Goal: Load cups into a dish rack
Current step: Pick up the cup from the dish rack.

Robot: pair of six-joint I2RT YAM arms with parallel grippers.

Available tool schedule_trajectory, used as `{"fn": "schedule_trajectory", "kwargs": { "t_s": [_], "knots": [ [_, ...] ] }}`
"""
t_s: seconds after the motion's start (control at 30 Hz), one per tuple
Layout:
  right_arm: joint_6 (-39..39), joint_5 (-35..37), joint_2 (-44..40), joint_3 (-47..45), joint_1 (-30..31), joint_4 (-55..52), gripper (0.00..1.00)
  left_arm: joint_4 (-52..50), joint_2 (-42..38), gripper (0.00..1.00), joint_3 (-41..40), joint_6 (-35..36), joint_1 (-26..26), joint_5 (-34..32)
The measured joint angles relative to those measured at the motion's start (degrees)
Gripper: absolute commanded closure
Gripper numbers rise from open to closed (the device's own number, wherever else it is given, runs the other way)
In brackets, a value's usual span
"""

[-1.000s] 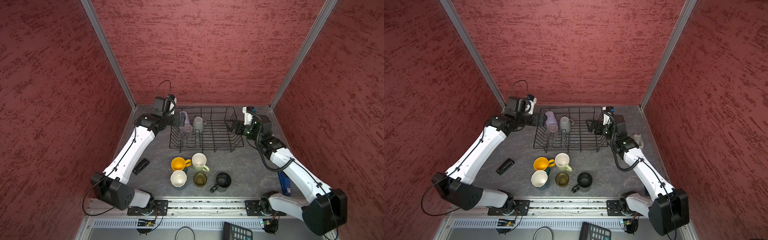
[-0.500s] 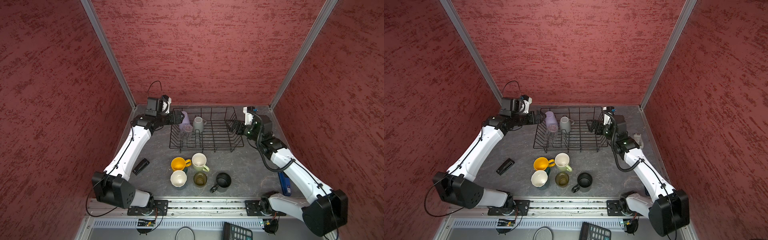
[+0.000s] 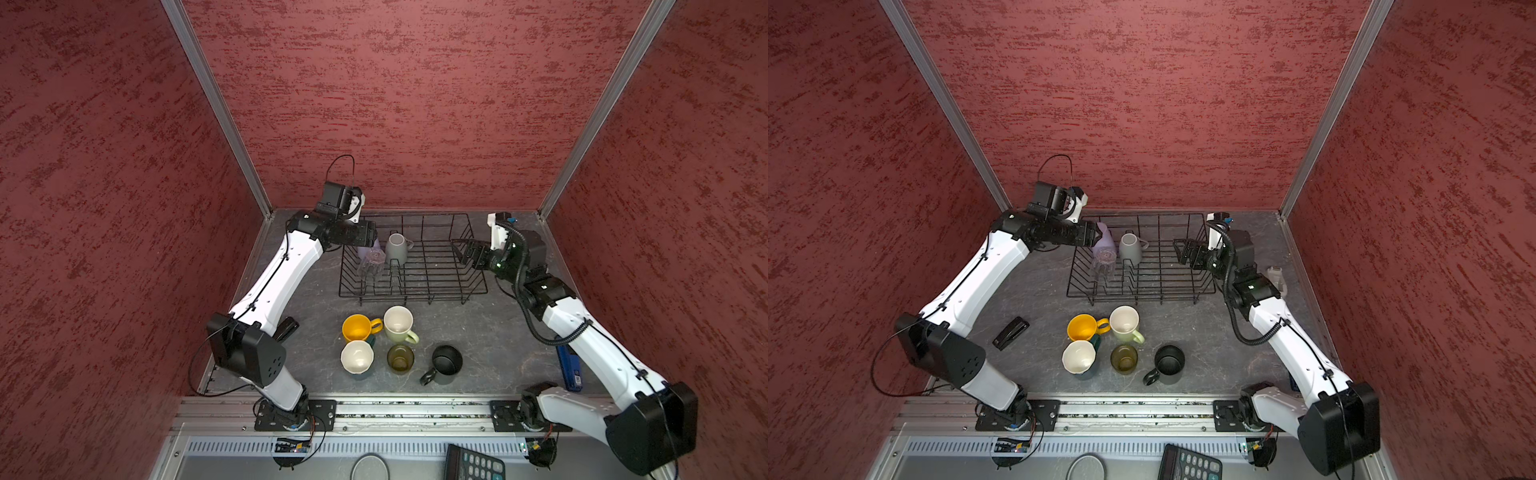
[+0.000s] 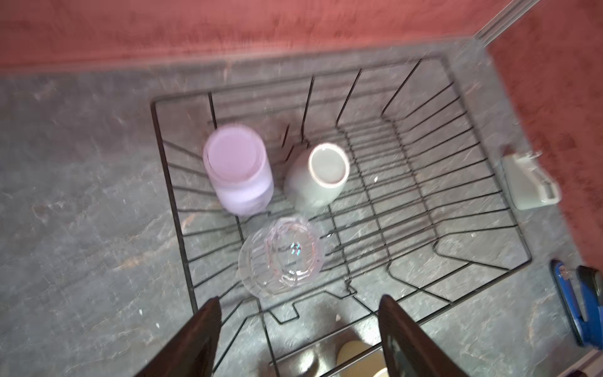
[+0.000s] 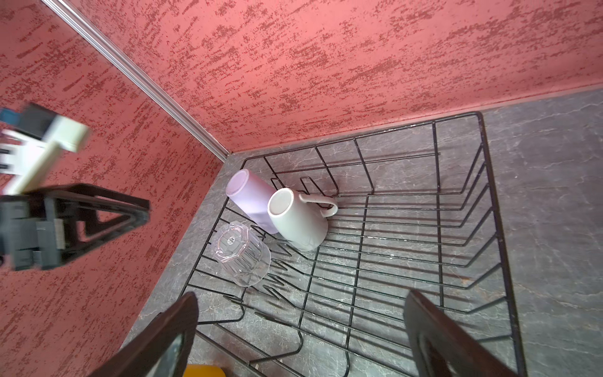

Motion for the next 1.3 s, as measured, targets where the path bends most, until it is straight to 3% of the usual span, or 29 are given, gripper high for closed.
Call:
{"fn": "schedule_trajectory", "kwargs": {
  "t_s": [0.5, 0.87, 1.3],
  "knots": [
    [-0.24, 0.00, -0.55, 0.00, -0.35, -0.04, 0.01, -9.46, 10.16, 0.00, 5.79, 0.90, -8.74, -10.67],
    [-0.24, 0.00, -0.79, 0.00, -0.42, -0.04, 0.01, -11.06, 16.37, 0.00, 10.03, 0.37, -9.35, -16.87],
    [-0.24, 0.00, -1.60, -0.02, -0.76, -0.04, 0.01, -11.72, 21.20, 0.06, 11.67, -1.68, -9.27, -17.42]
  ]
}}
